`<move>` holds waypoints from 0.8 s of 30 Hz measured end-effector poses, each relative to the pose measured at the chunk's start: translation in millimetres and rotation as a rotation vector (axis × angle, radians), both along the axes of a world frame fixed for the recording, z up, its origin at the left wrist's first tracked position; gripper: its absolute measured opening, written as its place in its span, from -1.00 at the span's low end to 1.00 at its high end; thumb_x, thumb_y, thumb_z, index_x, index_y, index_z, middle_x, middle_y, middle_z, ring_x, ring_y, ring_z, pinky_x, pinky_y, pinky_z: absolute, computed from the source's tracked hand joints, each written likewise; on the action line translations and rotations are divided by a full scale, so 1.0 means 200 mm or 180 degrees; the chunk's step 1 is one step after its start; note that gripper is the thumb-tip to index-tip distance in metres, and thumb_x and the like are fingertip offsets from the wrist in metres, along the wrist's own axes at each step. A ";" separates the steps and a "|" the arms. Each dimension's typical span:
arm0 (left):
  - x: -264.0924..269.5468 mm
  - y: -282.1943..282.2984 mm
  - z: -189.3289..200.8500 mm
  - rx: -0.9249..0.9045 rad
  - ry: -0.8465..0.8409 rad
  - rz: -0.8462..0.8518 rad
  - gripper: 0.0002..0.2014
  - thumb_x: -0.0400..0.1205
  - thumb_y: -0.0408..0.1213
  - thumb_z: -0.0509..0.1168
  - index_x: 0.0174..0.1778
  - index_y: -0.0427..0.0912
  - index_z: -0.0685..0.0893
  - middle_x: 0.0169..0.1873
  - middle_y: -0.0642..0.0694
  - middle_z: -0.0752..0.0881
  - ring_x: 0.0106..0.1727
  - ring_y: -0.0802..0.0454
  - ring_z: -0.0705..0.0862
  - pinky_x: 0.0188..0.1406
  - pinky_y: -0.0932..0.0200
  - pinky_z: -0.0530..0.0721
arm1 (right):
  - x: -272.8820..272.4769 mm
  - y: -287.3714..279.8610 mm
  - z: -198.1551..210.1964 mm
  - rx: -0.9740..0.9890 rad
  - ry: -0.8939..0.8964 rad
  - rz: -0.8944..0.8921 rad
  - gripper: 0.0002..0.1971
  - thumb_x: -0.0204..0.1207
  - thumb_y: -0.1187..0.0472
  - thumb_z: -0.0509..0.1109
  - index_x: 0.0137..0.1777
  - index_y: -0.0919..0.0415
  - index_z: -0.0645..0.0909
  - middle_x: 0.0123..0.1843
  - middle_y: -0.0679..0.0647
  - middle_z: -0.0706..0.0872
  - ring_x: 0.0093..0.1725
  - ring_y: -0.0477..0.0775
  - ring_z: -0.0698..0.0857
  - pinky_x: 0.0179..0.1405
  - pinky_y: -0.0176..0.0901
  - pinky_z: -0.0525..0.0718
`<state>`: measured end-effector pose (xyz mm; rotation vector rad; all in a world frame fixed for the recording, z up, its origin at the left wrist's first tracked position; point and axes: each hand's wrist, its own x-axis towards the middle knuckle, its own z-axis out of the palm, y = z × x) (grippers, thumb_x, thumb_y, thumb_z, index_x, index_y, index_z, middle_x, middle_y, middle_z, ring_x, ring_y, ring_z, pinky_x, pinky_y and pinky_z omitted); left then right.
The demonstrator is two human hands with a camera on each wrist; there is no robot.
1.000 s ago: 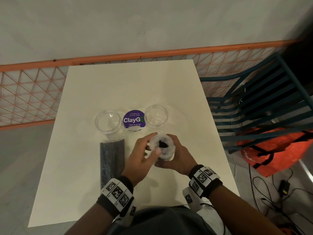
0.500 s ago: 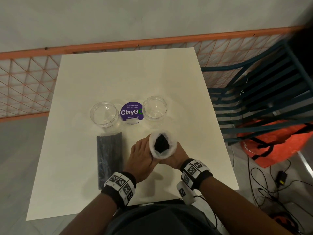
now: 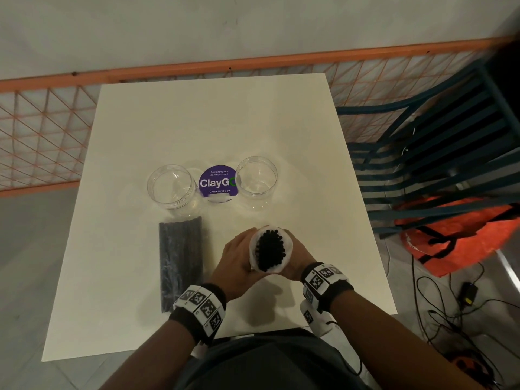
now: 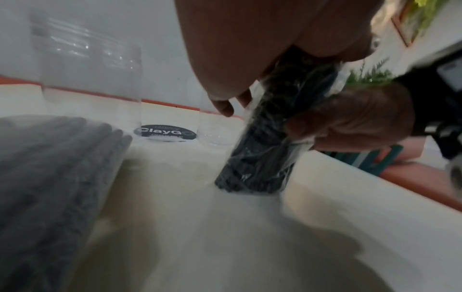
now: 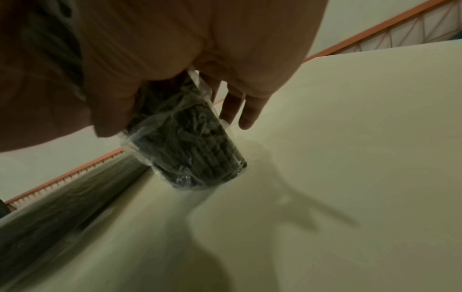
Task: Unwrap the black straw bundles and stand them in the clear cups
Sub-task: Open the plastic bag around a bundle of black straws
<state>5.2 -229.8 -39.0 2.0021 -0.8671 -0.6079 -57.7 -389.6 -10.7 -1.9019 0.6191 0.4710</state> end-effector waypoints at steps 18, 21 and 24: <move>0.06 -0.06 0.06 0.0038 0.0804 0.0299 -0.26 0.49 0.51 0.18 0.47 0.10 0.48 0.31 -0.05 0.62 0.38 -0.02 0.59 0.41 -0.19 0.61 | 0.09 0.11 0.04 0.0214 -0.0669 0.0312 -0.92 0.49 0.40 0.48 -0.04 0.31 0.69 -0.27 -0.23 0.54 -0.24 -0.25 0.60 0.00 -0.31 0.69; 0.11 -0.07 0.11 0.0091 0.0686 0.0292 -0.31 0.50 0.47 0.26 0.44 0.11 0.54 0.24 -0.01 0.68 0.33 -0.02 0.64 0.36 -0.20 0.64 | 0.08 0.10 0.11 0.0704 -0.0968 0.0061 -0.75 0.49 0.46 0.46 -0.07 0.06 0.64 -0.20 -0.08 0.69 -0.10 -0.32 0.74 0.00 -0.48 0.68; 0.15 -0.09 0.25 -0.0283 0.1206 0.0271 -0.38 0.51 0.27 0.41 0.44 0.08 0.58 0.27 0.00 0.75 0.35 0.04 0.69 0.41 -0.09 0.65 | 0.07 0.08 0.15 0.1139 -0.0980 -0.0059 -0.79 0.47 0.47 0.44 0.07 0.26 0.68 -0.07 0.07 0.80 0.04 -0.11 0.78 0.08 -0.20 0.76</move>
